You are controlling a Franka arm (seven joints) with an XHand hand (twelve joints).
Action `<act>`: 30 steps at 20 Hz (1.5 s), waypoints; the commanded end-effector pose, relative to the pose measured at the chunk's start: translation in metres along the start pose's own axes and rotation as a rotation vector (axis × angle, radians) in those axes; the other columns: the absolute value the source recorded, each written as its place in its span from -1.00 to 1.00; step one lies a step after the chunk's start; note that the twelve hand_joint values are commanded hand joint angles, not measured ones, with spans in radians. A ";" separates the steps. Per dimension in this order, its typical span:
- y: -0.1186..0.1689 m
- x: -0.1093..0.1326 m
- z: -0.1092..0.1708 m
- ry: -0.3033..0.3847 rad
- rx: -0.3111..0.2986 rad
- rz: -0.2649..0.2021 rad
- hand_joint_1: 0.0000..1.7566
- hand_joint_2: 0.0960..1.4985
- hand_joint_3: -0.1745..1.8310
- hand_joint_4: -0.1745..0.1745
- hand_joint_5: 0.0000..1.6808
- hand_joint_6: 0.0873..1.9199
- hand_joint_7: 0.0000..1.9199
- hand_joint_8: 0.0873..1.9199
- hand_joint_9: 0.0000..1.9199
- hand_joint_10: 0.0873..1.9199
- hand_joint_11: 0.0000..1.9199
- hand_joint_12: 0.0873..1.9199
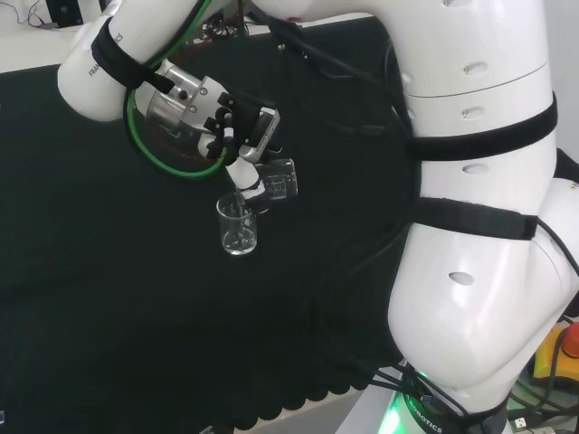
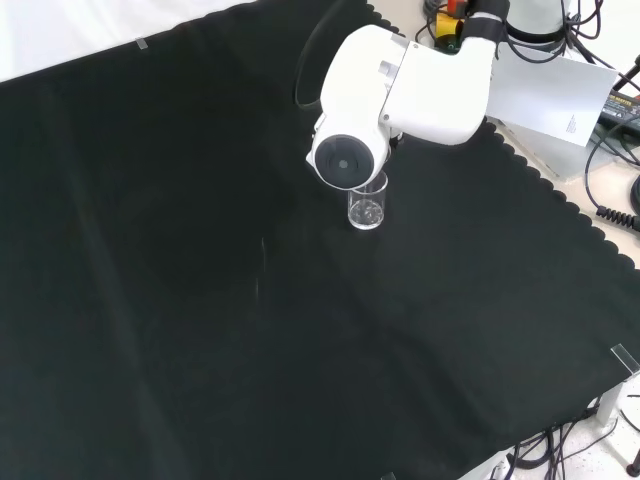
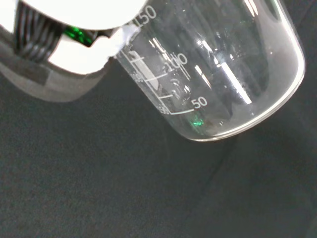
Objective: Pour the water from the handheld beaker into the one on the table.
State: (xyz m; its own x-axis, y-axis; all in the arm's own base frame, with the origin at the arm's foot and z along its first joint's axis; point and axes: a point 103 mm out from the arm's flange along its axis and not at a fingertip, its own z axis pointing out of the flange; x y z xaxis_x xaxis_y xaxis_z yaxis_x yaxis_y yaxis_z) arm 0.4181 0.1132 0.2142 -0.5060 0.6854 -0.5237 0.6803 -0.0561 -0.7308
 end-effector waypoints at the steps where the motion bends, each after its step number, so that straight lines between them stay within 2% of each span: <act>1: 0.000 0.000 0.000 0.006 -0.005 -0.004 0.30 -0.23 -0.03 0.21 0.38 -0.07 0.50 -0.24 0.63 -0.54 0.55 -0.45; 5: -0.001 -0.001 0.002 0.033 -0.041 -0.010 0.30 -0.23 -0.03 0.21 0.38 -0.07 0.50 -0.24 0.63 -0.53 0.55 -0.45; 8: -0.001 -0.004 0.007 0.078 -0.091 -0.024 0.30 -0.23 -0.03 0.21 0.38 -0.07 0.50 -0.24 0.63 -0.53 0.55 -0.44; 18: 0.000 -0.026 0.033 0.316 -0.263 -0.085 0.30 -0.22 -0.03 0.21 0.38 -0.07 0.50 -0.24 0.62 -0.53 0.55 -0.45; 25: -0.004 -0.043 0.049 0.417 -0.411 -0.135 0.30 -0.22 -0.03 0.20 0.38 -0.06 0.50 -0.24 0.62 -0.53 0.54 -0.45; 30: -0.002 -0.057 0.061 0.481 -0.458 -0.164 0.30 -0.22 -0.03 0.19 0.38 -0.06 0.50 -0.23 0.62 -0.52 0.54 -0.45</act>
State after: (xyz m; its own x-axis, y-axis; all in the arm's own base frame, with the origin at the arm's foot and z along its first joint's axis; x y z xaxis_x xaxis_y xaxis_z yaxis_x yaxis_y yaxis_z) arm 0.4134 0.0536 0.2178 -0.4261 0.8875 -0.1757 0.8064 0.2845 -0.5185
